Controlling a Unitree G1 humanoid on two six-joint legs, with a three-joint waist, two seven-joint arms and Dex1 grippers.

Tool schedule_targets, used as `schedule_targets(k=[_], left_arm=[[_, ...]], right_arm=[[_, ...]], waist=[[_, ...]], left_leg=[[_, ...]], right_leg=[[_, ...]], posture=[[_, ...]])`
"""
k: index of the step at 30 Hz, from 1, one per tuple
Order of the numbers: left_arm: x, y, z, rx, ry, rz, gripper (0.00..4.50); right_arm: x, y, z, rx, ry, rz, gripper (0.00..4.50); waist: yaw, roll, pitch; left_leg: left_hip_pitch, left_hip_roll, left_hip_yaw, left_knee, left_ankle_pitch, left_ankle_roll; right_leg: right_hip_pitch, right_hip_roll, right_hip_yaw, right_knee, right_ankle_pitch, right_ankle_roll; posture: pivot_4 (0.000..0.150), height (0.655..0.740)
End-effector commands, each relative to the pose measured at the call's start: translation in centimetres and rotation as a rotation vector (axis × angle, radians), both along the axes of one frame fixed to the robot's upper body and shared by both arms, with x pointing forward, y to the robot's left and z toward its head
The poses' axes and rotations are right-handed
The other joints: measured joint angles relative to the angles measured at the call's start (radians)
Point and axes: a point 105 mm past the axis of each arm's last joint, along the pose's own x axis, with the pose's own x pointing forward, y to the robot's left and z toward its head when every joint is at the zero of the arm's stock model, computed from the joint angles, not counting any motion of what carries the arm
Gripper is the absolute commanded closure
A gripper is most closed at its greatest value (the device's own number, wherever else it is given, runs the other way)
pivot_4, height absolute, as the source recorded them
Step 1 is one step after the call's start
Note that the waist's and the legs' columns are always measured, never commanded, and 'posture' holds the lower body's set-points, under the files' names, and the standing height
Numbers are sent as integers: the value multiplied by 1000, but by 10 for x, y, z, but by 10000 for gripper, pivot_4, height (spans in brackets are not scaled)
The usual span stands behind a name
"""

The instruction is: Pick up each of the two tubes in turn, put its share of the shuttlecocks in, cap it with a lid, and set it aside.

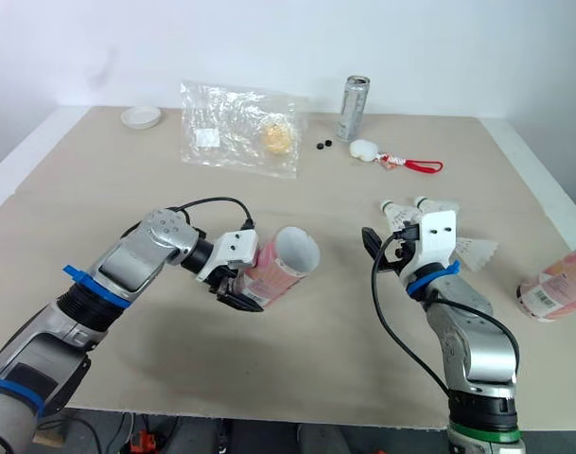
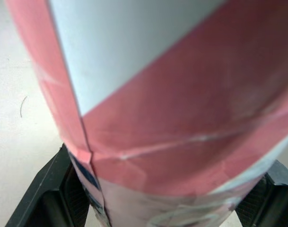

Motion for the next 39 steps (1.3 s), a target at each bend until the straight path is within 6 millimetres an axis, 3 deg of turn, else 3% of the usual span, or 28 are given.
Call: schedule_targets(k=[1, 13, 15, 16, 17, 19, 20, 24, 26, 28, 31, 34, 37, 39], left_arm=[[0, -2, -2, 27, -16, 4, 9819], [1, -2, 0, 7, -40, 27, 9819], [0, -2, 0, 5, -38, 33, 11517], [0, -1, -1, 7, -38, 38, 11517], [0, 0, -1, 9, -39, 41, 11517], [0, 1, -1, 8, -38, 48, 11517], [0, 1, -1, 6, -38, 51, 11517], [2, 1, 0, 3, -38, 58, 11517], [2, 1, 0, 1, -38, 61, 11517], [3, 1, 0, 0, -38, 64, 11517], [5, 1, -1, -2, -36, 69, 11517], [7, 1, 0, -11, -29, 79, 11517], [8, 2, -3, 0, -27, 77, 11517], [8, 2, -4, -2, -20, 73, 11517]], right_arm=[[16, -7, 5, -9, -21, -29, 0], [57, -12, -2, 1, -2, -41, 0], [62, -13, -3, 3, -4, -48, 5433], [66, -14, -3, -4, -5, -62, 5868], [68, -15, -3, -10, -6, -72, 12245], [71, -16, -2, -2, -12, -83, 18820], [72, -16, -1, -3, -16, -78, 24404], [76, -13, 1, 4, -24, -70, 36184], [76, -12, 4, -3, -39, -61, 44711], [75, -10, 8, -27, -56, -38, 44711], [65, -1, 24, -186, -104, 75, 44711], [41, 10, 61, -305, -199, 244, 44711], [6, 28, 105, -511, -323, 495, 44711], [-18, 42, 121, -673, -375, 678, 44711]], waist=[[0, 0, 0], [0, 1, 0], [-1, 1, 0], [-1, 1, 0], [-1, 1, 0], [-2, 1, 0], [-2, 1, 0], [-2, 1, 0], [-2, 1, 0], [-2, 1, 0], [-1, 2, 1], [1, 4, 1], [2, 6, 2], [1, 6, 2]], left_leg=[[0, 0, 0, 0, 0, 0], [0, 0, 1, 2, 0, 1], [0, 0, 0, 3, 0, 1], [0, 0, 1, 3, 0, 1], [0, 0, 1, 3, 0, 1], [0, 0, 1, 4, 0, 1], [0, 0, 1, 4, 0, 1], [0, 0, 1, 4, 0, 1], [0, 0, 0, 4, 0, 1], [0, 0, 0, 4, 0, 1], [0, 0, 0, 5, 0, 1], [-1, -1, 0, 5, 0, 1], [-1, -1, 1, 5, 0, 1], [0, -1, 0, 5, 0, 1]], right_leg=[[0, 0, 0, 0, 0, 0], [0, 0, 1, 0, 1, 0], [1, 0, 0, 1, 1, 1], [1, 0, 1, 1, 2, 1], [1, 0, 1, 1, 2, 1], [1, 0, 1, 1, 2, 1], [1, 0, 1, 1, 2, 1], [1, 0, 1, 1, 2, 1], [1, 0, 1, 1, 2, 1], [1, 0, 1, 1, 2, 1], [1, 0, 1, 1, 2, 1], [1, -1, 1, 1, 2, 3], [1, -1, 1, 1, 2, 3], [2, -1, 1, 1, 2, 3]], posture=[[1500, 7400], [1500, 7400], [1500, 7400], [1500, 7400], [1500, 7400], [1500, 7400], [1500, 7400], [1500, 7400], [1500, 7400], [1500, 7400], [1500, 7400], [1500, 7400], [1500, 7400], [1500, 7400]])
